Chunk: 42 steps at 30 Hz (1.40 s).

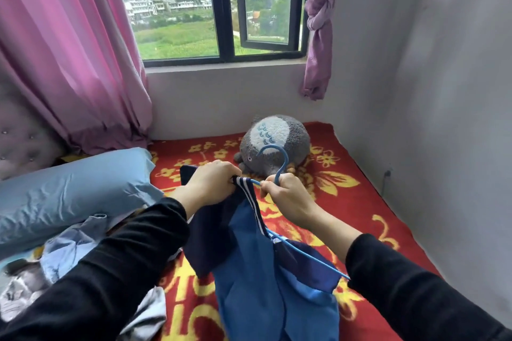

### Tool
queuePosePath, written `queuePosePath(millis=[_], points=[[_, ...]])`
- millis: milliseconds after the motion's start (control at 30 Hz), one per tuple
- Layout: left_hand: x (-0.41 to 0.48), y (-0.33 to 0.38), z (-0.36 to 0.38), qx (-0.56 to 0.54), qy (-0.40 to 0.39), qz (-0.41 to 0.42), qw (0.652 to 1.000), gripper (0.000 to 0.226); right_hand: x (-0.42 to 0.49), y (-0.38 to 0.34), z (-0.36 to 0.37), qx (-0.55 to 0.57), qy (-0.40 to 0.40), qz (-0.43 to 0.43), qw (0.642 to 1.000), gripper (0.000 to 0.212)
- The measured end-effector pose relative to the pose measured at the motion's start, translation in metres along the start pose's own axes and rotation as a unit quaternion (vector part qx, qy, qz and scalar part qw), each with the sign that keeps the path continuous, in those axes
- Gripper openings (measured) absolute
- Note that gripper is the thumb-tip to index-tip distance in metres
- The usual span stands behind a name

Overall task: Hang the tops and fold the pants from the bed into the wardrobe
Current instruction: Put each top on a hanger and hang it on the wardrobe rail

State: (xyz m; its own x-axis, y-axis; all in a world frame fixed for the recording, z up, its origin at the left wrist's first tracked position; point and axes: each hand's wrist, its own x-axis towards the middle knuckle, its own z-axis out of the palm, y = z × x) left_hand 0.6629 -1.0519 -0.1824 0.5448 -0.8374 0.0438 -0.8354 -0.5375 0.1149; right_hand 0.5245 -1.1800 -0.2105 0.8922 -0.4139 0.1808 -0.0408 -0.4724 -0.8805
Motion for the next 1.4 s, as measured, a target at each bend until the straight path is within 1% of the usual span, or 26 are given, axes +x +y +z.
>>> queuePosePath(millis=[100,133,200,267,300,333,367,400,433,500,533,667,733,800,867,900,967,1000,1067,1133,1200,1233,1267,1300,1333,1400], points=[[-0.001,0.009,-0.002,-0.013,-0.002,0.062,0.998,0.029,-0.007,0.002,0.002,0.020,0.009,0.014,1.000,0.037],[-0.001,0.010,-0.002,-0.019,-0.010,0.066,0.998,0.032,-0.010,0.000,0.005,0.032,0.003,0.021,0.999,0.038],[-0.003,0.005,0.002,-0.029,-0.017,0.073,0.997,0.031,-0.012,-0.002,0.009,0.106,-0.035,0.052,0.992,0.030],[-0.006,-0.004,0.006,-0.020,-0.022,0.072,0.997,0.019,-0.013,-0.004,0.009,0.259,-0.113,0.112,0.953,0.021],[-0.007,-0.007,0.006,-0.010,-0.022,0.078,0.997,0.017,-0.011,-0.003,0.007,0.313,-0.136,0.139,0.930,0.023],[-0.009,-0.010,0.006,-0.004,-0.019,0.086,0.996,0.018,-0.008,0.001,0.004,0.323,-0.141,0.164,0.922,0.027],[-0.011,-0.012,0.006,0.002,-0.012,0.090,0.996,0.019,-0.005,0.008,0.003,0.299,-0.134,0.184,0.927,0.030],[-0.013,-0.012,0.005,0.011,-0.006,0.089,0.996,0.021,-0.002,0.016,0.003,0.241,-0.127,0.196,0.942,0.027],[-0.015,-0.012,0.004,0.018,-0.001,0.089,0.996,0.023,-0.002,0.022,0.005,0.165,-0.133,0.197,0.957,0.019],[-0.021,-0.014,0.003,0.022,0.013,0.103,0.994,0.027,-0.002,0.033,0.019,0.020,-0.174,0.172,0.969,0.003],[-0.023,-0.015,0.003,0.019,0.020,0.114,0.993,0.027,-0.002,0.039,0.028,-0.037,-0.179,0.152,0.971,0.005],[-0.031,-0.019,0.000,0.012,0.054,0.143,0.988,0.023,-0.002,0.059,0.057,-0.166,-0.110,0.098,0.975,0.022],[-0.034,-0.024,-0.004,-0.006,0.069,0.139,0.988,0.024,-0.003,0.069,0.063,-0.209,-0.114,0.109,0.965,0.030],[-0.036,-0.031,-0.008,-0.001,0.076,0.115,0.990,0.022,-0.002,0.076,0.061,-0.211,-0.120,0.140,0.960,0.037],[-0.037,-0.039,-0.012,0.039,0.065,0.080,0.994,0.016,0.008,0.080,0.048,-0.167,-0.107,0.158,0.967,0.031],[-0.037,-0.043,-0.013,0.056,0.058,0.067,0.995,0.015,0.014,0.079,0.038,-0.119,-0.082,0.165,0.976,0.026],[-0.034,-0.047,-0.016,0.076,0.051,0.046,0.995,0.017,0.025,0.070,0.018,0.044,-0.019,0.172,0.984,0.021],[-0.032,-0.049,-0.018,0.080,0.050,0.037,0.995,0.018,0.030,0.062,0.009,0.130,-0.004,0.174,0.976,0.022],[-0.026,-0.052,-0.022,0.080,0.056,0.028,0.995,0.017,0.037,0.044,-0.006,0.209,-0.009,0.157,0.965,0.020],[-0.020,-0.056,-0.031,0.078,0.077,0.014,0.994,0.014,0.041,0.029,-0.022,0.148,-0.042,0.105,0.982,0.025],[-0.016,-0.061,-0.042,0.073,0.109,-0.009,0.991,0.016,0.039,0.020,-0.039,0.034,-0.091,0.073,0.993,0.043],[-0.015,-0.063,-0.047,0.073,0.121,-0.017,0.990,0.018,0.039,0.019,-0.048,-0.023,-0.113,0.065,0.991,0.047],[-0.015,-0.063,-0.051,0.076,0.131,-0.017,0.988,0.020,0.039,0.020,-0.056,-0.092,-0.122,0.050,0.987,0.039],[-0.015,-0.061,-0.054,0.087,0.138,-0.012,0.987,0.020,0.039,0.023,-0.062,-0.172,-0.111,0.032,0.978,0.025],[-0.014,-0.060,-0.056,0.100,0.144,-0.007,0.985,0.020,0.037,0.025,-0.068,-0.264,-0.074,0.023,0.961,0.017],[-0.015,-0.059,-0.058,0.117,0.154,-0.008,0.981,0.014,0.035,0.035,-0.078,-0.411,0.015,0.038,0.911,0.010]])
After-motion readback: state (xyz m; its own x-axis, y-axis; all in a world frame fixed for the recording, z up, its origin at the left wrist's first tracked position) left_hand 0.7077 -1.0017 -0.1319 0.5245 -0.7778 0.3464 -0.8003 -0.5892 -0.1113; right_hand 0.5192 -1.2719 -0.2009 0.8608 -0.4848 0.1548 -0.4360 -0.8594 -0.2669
